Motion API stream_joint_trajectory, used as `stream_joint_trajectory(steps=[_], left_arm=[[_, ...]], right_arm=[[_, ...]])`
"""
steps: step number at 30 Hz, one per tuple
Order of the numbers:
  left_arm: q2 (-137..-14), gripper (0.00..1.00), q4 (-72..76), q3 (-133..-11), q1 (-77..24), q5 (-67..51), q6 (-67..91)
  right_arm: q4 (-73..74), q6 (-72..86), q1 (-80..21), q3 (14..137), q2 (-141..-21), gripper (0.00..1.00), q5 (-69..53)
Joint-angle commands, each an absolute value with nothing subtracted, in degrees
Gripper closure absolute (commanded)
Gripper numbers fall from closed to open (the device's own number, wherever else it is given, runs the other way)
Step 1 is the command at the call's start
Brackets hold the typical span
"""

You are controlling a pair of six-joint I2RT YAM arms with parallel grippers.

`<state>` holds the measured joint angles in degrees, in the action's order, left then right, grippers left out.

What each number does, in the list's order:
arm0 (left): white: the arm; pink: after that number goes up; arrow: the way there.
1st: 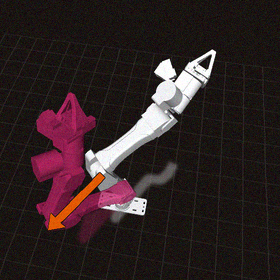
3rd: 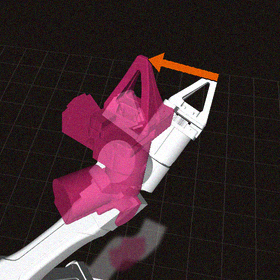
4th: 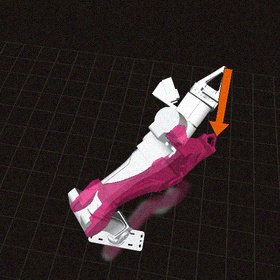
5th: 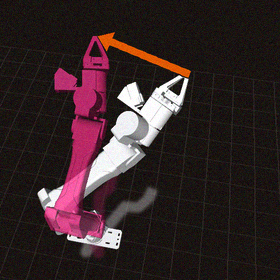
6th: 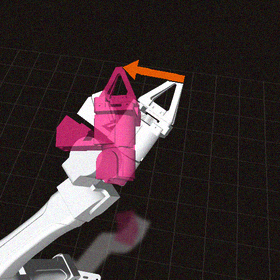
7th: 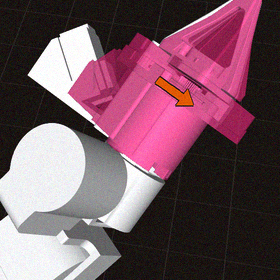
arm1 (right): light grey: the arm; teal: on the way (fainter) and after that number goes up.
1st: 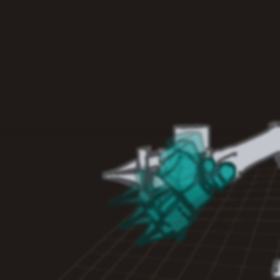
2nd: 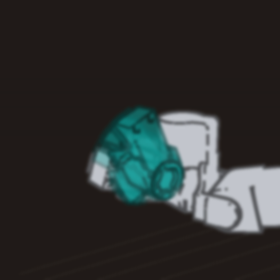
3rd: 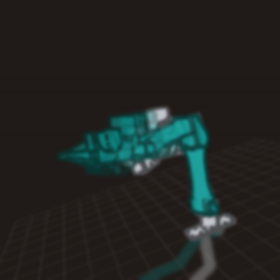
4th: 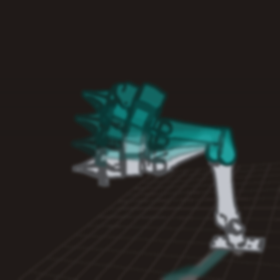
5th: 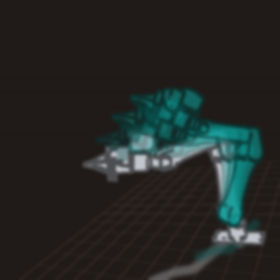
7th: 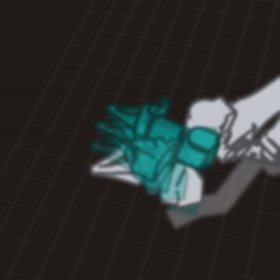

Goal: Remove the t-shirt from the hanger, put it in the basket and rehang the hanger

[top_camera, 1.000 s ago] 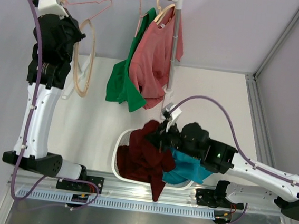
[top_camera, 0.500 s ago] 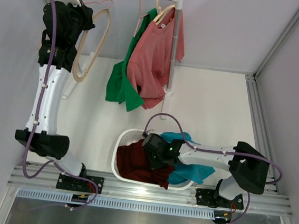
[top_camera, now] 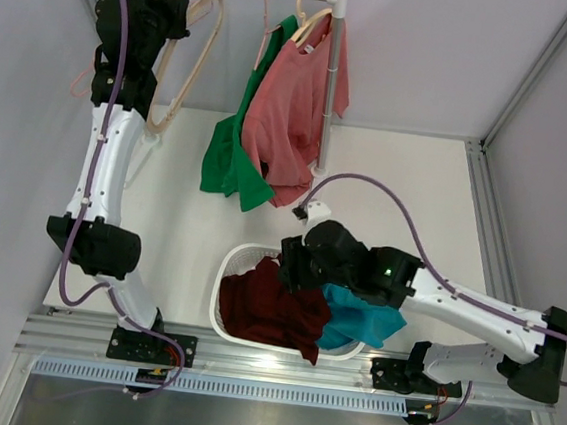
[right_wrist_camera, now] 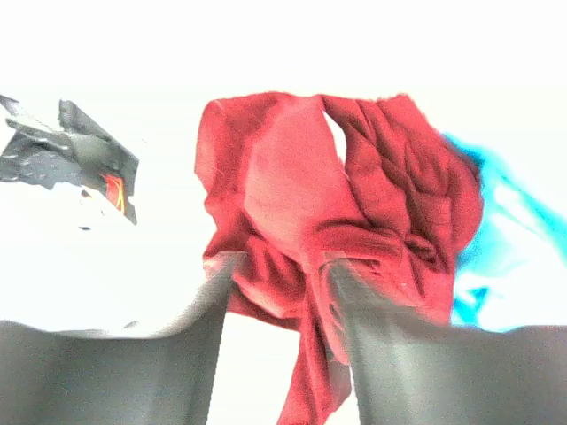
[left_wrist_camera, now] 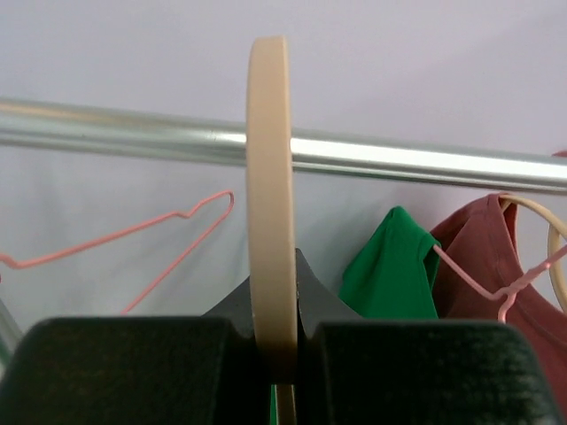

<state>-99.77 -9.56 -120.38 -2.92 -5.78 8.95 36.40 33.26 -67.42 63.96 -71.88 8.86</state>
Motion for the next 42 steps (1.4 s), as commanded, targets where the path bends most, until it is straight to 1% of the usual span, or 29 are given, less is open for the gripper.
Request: stream_joint_trajectory(steps=[1, 3, 4, 7, 11, 12, 14, 15, 21, 23, 25, 28, 33, 34, 35, 36, 38, 39, 40, 41, 42], left_arm=[[-102.1, 0.99, -4.0, -125.9, -2.3, -8.0, 9.1], [-103.9, 0.99, -4.7, -129.3, -2.3, -7.9, 8.7], [-105.9, 0.99, -4.8, -130.3, -2.3, -8.1, 8.4], [-108.5, 0.99, -5.1, -134.9, -2.0, -7.5, 7.3], [-111.0, 0.99, -3.2, -135.0, -1.6, -7.9, 7.8], [-111.4, 0.98, -2.8, -134.9, -1.6, -7.6, 8.0], [-112.4, 0.89, -2.1, -135.0, -1.5, -7.8, 8.3], [-112.7, 0.86, -1.9, -135.0, -1.5, -8.1, 8.4], [-112.3, 0.74, -2.6, -135.1, -1.5, -8.4, 8.8], [-111.6, 0.60, -3.7, -135.0, -1.5, -8.6, 8.8], [-109.4, 0.59, -4.1, -134.7, -1.5, -8.2, 8.5], [-105.1, 0.57, -4.1, -131.3, -1.6, -5.1, 7.8], [-97.4, 0.54, -4.6, -126.3, -2.0, -4.5, 7.6], [-96.0, 0.54, -3.4, -122.7, -2.4, -4.7, 7.7], [-92.8, 0.53, -2.8, -121.2, -2.5, -6.4, 7.8], [-91.1, 0.48, -1.5, -117.5, -2.6, -7.9, 7.6], [-85.1, 0.40, 7.4, -106.5, -2.6, -10.9, 7.7], [-83.5, 0.40, 10.9, -104.0, -2.6, -15.9, 7.5], [-82.5, 0.41, 13.6, -100.6, -2.6, -18.0, 7.4], [-82.3, 0.41, 14.6, -100.8, -2.6, -20.1, 8.0], [-83.5, 0.42, 12.5, -102.2, -2.6, -23.1, 8.2]], right_arm=[[41.8, 31.6, -67.2, 67.1, -70.3, 0.40, 10.9], [42.4, 31.7, -67.3, 67.1, -70.2, 0.36, 11.4], [42.5, 31.8, -67.3, 66.8, -70.1, 0.32, 12.0], [41.9, 31.8, -67.2, 66.6, -67.9, 0.30, 12.6], [41.7, 31.6, -67.1, 66.9, -63.9, 0.29, 13.3], [41.7, 31.6, -67.1, 66.9, -62.2, 0.28, 13.4], [41.7, 31.6, -66.8, 66.8, -60.7, 0.27, 14.2], [41.7, 31.6, -66.5, 66.7, -59.4, 0.26, 14.4], [41.5, 31.4, -65.4, 66.6, -58.1, 0.25, 14.5], [40.8, 31.4, -65.4, 66.4, -58.1, 0.25, 14.7], [40.3, 31.2, -65.3, 66.0, -58.1, 0.25, 14.1], [39.6, 31.1, -65.3, 65.8, -58.4, 0.25, 13.3], [37.9, 30.8, -65.2, 64.6, -59.0, 0.25, 12.7], [37.7, 30.7, -65.1, 64.4, -59.2, 0.25, 12.4], [37.4, 30.7, -65.0, 64.4, -59.5, 0.25, 11.9], [37.2, 30.5, -65.0, 64.4, -59.9, 0.25, 11.5], [36.9, 30.4, -65.0, 64.3, -60.4, 0.25, 10.8], [36.6, 30.5, -65.0, 64.2, -60.4, 0.25, 10.5], [36.6, 30.7, -65.0, 64.0, -60.4, 0.25, 10.4], [36.5, 30.6, -65.0, 63.8, -60.3, 0.25, 10.3], [36.4, 30.6, -65.0, 63.5, -60.2, 0.24, 10.3]])
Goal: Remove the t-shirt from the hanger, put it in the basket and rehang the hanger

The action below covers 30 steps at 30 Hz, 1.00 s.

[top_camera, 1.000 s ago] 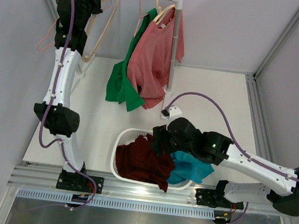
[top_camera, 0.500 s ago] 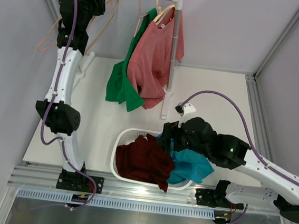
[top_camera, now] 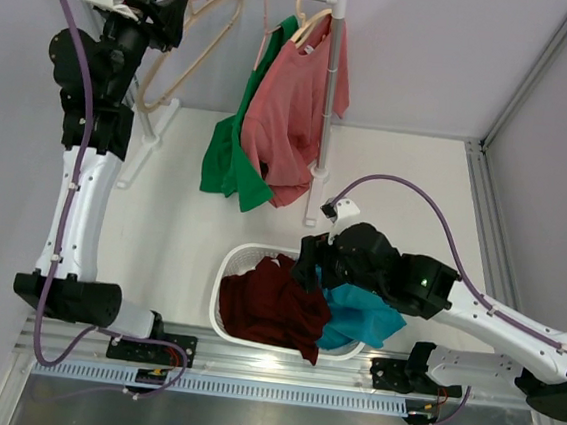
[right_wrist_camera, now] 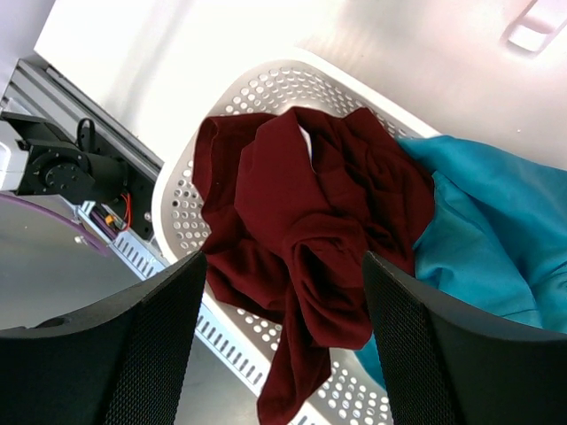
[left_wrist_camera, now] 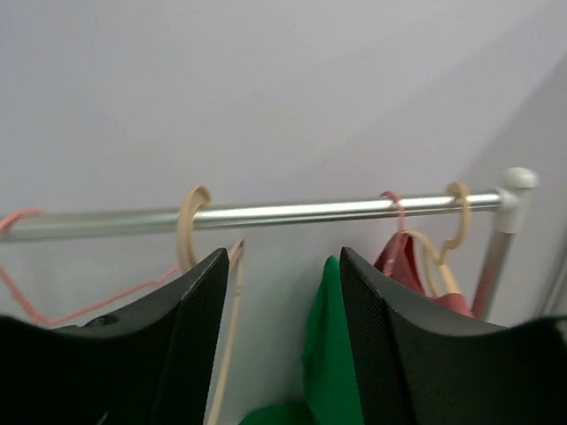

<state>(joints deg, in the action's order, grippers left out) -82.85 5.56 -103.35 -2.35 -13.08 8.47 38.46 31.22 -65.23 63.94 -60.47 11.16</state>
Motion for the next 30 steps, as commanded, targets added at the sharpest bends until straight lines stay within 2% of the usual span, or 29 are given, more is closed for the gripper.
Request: stream_joint_trajectory(steps=[1, 3, 8, 11, 13, 17, 22, 30], left_arm=[[-84.9, 0.44, 9.9, -104.0, -2.6, -24.8, 8.3], [-89.1, 0.47, 3.1, -110.8, -2.6, -29.5, 8.6], [-93.0, 0.48, 0.8, -112.7, -4.6, -30.9, 7.7], [-96.2, 0.45, -2.9, -114.9, -6.7, -29.2, 4.5], [-98.4, 0.39, -6.0, -118.4, -8.4, -26.8, 2.8], [-105.3, 0.38, -11.4, -126.4, -10.0, -26.2, 1.5], [-105.6, 0.36, -9.9, -124.9, -11.8, -25.1, 0.7], [-110.3, 0.36, -12.8, -130.1, -13.9, -21.2, -3.2]], right_arm=[[36.3, 30.6, -65.0, 63.4, -60.0, 0.24, 10.4], [36.2, 30.7, -65.0, 63.2, -60.1, 0.24, 10.3], [35.8, 30.8, -64.9, 63.2, -59.9, 0.24, 9.8], [35.8, 30.8, -65.0, 63.0, -59.6, 0.24, 9.8], [35.8, 30.8, -65.0, 62.8, -59.4, 0.24, 10.0], [36.0, 30.8, -65.0, 62.5, -59.8, 0.24, 10.6], [35.2, 30.9, -65.0, 62.0, -59.8, 0.24, 10.3], [35.2, 30.9, -64.8, 61.7, -59.7, 0.24, 10.3]])
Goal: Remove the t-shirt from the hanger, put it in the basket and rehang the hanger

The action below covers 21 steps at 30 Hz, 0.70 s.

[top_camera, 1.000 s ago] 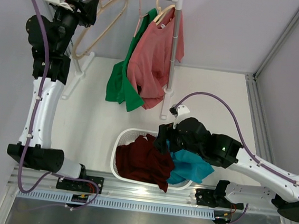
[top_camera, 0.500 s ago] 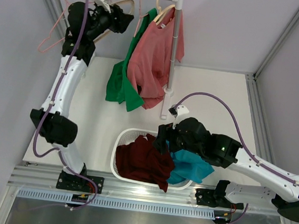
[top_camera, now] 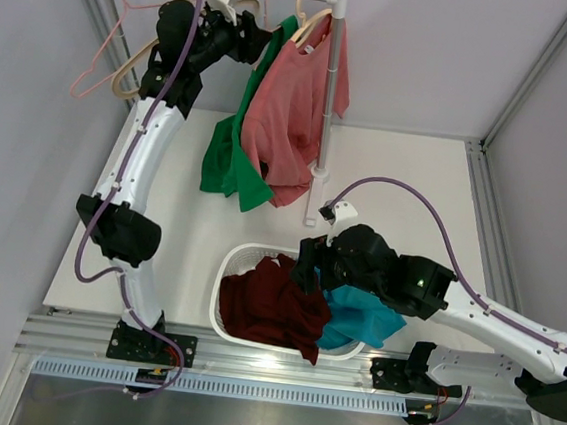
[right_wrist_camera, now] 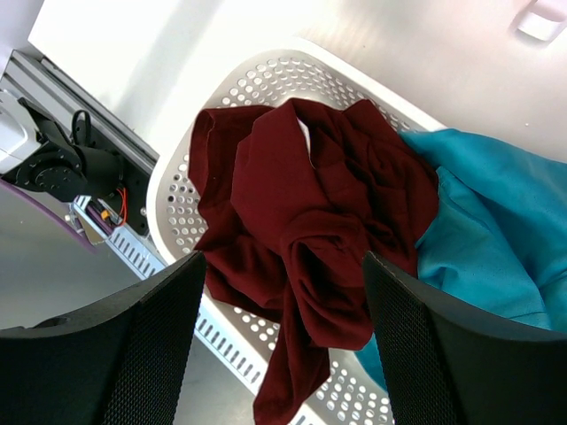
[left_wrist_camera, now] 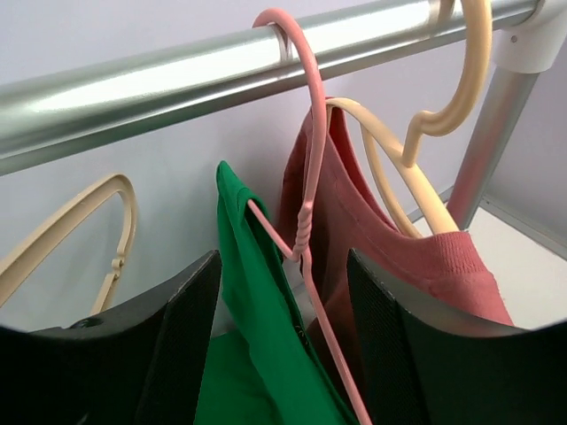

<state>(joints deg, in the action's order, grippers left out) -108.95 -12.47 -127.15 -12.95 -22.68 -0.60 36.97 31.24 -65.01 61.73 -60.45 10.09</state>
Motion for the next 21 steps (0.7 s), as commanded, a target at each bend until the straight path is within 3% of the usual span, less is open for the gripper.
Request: stream_joint_trajectory(steps=[1, 8, 11, 12, 14, 21], left_arm=[[-110.9, 0.36, -12.7, -130.2, -14.1, -20.0, -3.3], [-115.2, 0.44, -16.1, -136.2, -16.3, -14.0, -7.9], [-115.6, 0.71, -15.0, -135.8, -17.0, -11.9, -9.1], [-115.8, 0.88, -14.9, -135.9, -17.0, -11.6, -9.2], [-115.8, 0.99, -14.7, -136.3, -17.1, -10.7, -9.1], [-112.4, 0.99, -13.4, -138.2, -17.1, -8.4, -7.7]], right_arm=[[35.2, 31.0, -64.7, 61.6, -59.7, 0.24, 10.4], [35.5, 31.1, -64.3, 61.4, -59.0, 0.24, 10.3], [35.3, 31.2, -64.3, 61.3, -58.7, 0.24, 10.1], [35.2, 31.3, -64.3, 61.2, -58.7, 0.24, 10.1], [35.1, 31.4, -64.3, 61.1, -58.7, 0.24, 9.8], [34.3, 31.2, -64.2, 60.8, -59.1, 0.24, 9.2]])
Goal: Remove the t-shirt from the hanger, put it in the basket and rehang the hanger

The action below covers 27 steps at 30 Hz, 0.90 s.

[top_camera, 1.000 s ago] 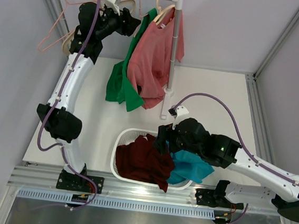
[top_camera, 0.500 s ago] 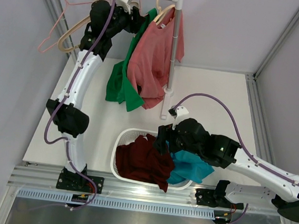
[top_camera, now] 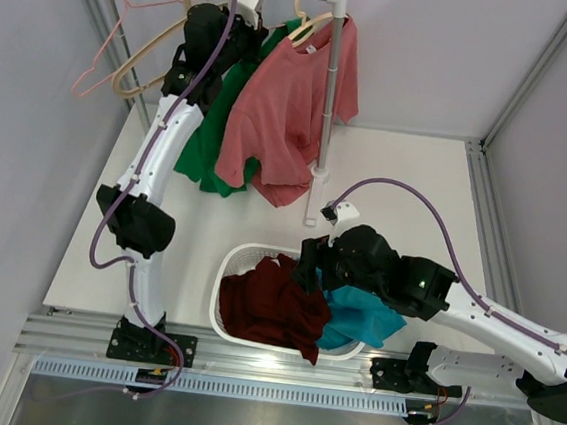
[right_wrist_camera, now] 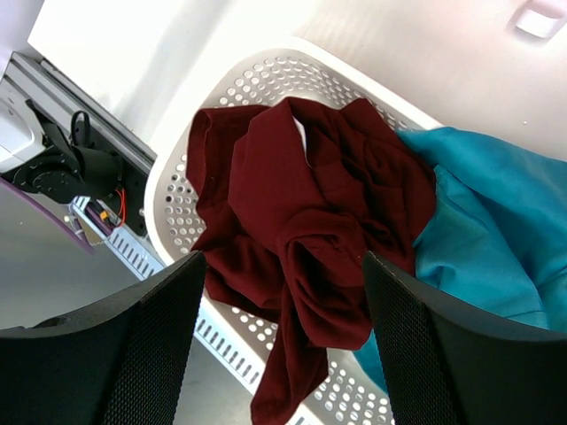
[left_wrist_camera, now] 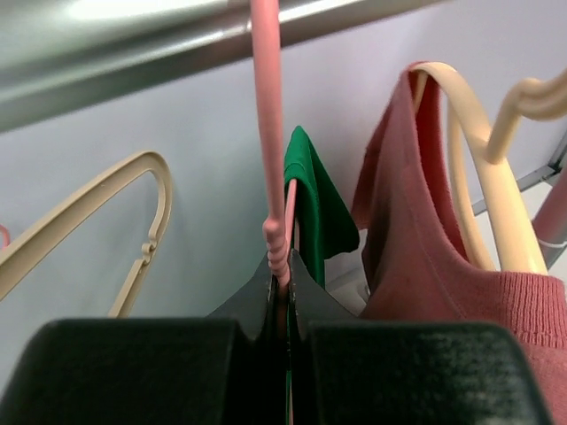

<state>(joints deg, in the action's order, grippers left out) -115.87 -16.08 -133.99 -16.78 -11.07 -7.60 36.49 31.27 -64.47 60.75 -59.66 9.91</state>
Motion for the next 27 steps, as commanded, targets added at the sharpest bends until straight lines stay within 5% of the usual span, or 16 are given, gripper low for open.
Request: stream_joint_trajectory(steps=[1, 16, 18, 21, 27], left_arm=[[-111.5, 0.99, -13.4, -138.7, -17.1, -8.1, -7.6], [-91.2, 0.99, -21.7, -127.2, -18.0, 12.6, 3.9], [-85.5, 0.99, -22.1, -119.0, -19.5, 16.9, 5.3], [-80.7, 0.99, -24.5, -111.5, -22.6, 23.1, 8.7], [-75.5, 0.99, -33.5, -106.2, -30.2, 44.9, 16.4]], right_arm=[[34.0, 31.2, -64.2, 60.7, -59.2, 0.24, 9.1], [26.1, 24.4, -65.8, 59.1, -58.5, 0.24, 8.3], [22.0, 22.6, -67.1, 59.2, -58.3, 0.20, 8.0], [16.5, 18.5, -69.3, 59.3, -58.4, 0.01, 4.9], [-2.3, 13.3, -76.9, 59.0, -60.9, 0.00, 3.7]])
